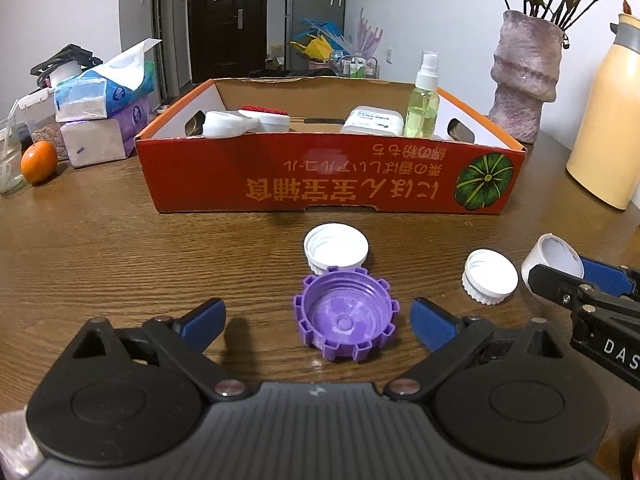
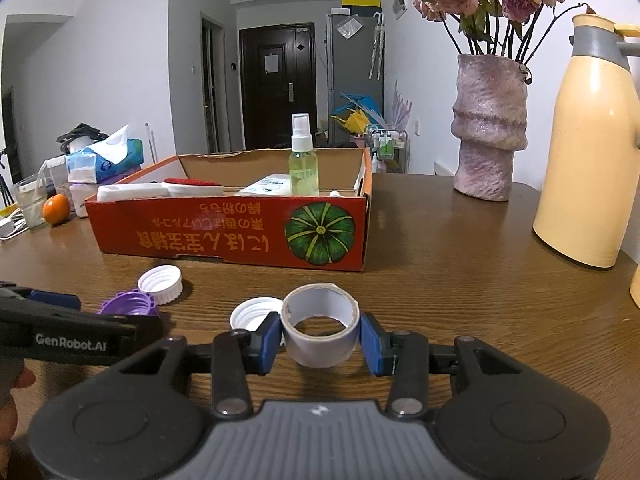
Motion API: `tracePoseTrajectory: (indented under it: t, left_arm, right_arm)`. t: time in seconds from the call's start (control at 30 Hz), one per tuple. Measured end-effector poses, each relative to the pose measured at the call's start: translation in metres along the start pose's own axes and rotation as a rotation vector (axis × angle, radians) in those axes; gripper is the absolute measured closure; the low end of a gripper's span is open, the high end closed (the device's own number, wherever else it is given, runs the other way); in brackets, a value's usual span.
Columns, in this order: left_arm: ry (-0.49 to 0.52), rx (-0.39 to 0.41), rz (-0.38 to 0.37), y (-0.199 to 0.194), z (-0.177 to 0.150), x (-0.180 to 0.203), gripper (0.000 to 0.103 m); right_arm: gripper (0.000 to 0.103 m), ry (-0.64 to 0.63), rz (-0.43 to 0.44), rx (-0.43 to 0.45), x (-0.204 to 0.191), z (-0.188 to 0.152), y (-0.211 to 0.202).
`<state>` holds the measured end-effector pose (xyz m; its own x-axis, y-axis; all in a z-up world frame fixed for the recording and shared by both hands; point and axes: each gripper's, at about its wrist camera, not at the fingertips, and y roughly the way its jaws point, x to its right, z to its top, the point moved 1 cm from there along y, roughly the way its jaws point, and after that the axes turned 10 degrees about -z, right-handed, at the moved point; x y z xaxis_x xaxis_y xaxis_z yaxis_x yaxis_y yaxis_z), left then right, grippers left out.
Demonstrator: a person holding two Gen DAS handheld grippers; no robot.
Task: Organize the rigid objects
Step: 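Close the left tool on the purple cap while the right tool closes on the white tape roll, then carry the purple cap and white tape roll up over the box with both tools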
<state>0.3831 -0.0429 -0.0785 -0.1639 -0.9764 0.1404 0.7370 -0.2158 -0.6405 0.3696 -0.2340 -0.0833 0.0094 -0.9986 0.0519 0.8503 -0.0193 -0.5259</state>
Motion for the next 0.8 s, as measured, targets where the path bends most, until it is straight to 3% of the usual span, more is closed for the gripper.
tracePoseTrajectory:
  t: [0.23,0.3,0.8]
  left_arm:
    - [0.001,-0.008,-0.02,0.0,-0.001,-0.002,0.033]
    - [0.011,-0.004,-0.019,0.0,-0.001,0.0,0.047]
    - [0.029,0.022,-0.02,-0.01,-0.002,0.001,0.047]
  right_arm:
    - [0.061,0.001,0.0,0.007,-0.003,-0.001,-0.004]
    - [0.061,0.001,-0.001,0.008,-0.004,-0.001,-0.004]
    - [0.061,0.017,-0.01,0.042,-0.008,-0.004,-0.016]
